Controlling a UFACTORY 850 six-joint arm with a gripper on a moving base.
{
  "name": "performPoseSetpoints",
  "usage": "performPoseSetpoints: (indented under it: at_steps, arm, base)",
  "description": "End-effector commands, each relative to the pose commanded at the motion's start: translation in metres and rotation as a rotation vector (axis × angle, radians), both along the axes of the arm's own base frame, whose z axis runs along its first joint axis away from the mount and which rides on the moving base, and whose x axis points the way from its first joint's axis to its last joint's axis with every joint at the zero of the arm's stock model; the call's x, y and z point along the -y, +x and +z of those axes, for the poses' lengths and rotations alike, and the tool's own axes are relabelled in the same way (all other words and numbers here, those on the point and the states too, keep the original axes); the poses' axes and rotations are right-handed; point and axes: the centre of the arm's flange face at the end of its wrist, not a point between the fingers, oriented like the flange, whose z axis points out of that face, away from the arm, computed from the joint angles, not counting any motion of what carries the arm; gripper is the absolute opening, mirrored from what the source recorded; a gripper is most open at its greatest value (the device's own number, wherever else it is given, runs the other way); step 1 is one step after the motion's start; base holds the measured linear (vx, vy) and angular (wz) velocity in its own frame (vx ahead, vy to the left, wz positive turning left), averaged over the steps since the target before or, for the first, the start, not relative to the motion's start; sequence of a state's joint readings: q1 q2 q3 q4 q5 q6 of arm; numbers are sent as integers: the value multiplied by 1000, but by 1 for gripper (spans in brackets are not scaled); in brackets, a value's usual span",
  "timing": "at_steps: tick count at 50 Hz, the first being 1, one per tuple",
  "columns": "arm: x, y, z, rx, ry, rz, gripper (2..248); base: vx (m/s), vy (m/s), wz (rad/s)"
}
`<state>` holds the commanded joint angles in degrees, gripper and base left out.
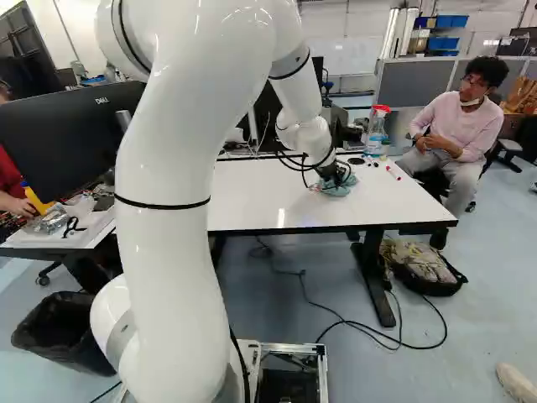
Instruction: Clean the table with the green towel
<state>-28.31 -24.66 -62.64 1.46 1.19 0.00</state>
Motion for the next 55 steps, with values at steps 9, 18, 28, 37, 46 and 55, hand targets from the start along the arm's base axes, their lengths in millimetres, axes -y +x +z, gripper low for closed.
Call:
performPoseSetpoints:
  at_steps: [9, 18, 28, 37, 46, 55]
  arm:
    - [-6, 13, -1, 5, -3, 18, 55]
    - [-9, 29, -2, 13, -7, 35, 55]
    - [-7, 47, -3, 25, -13, 44, 55]
    - [1, 61, -5, 36, -18, 43, 55]
    - [15, 64, -6, 42, -22, 26, 55]
    - [30, 61, -6, 45, -24, 4, 55]
  base:
    - [0, 0, 0]
    - [0, 0, 0]
    - [0, 0, 0]
    - [0, 0, 0]
    - [0, 0, 0]
    - [0, 0, 0]
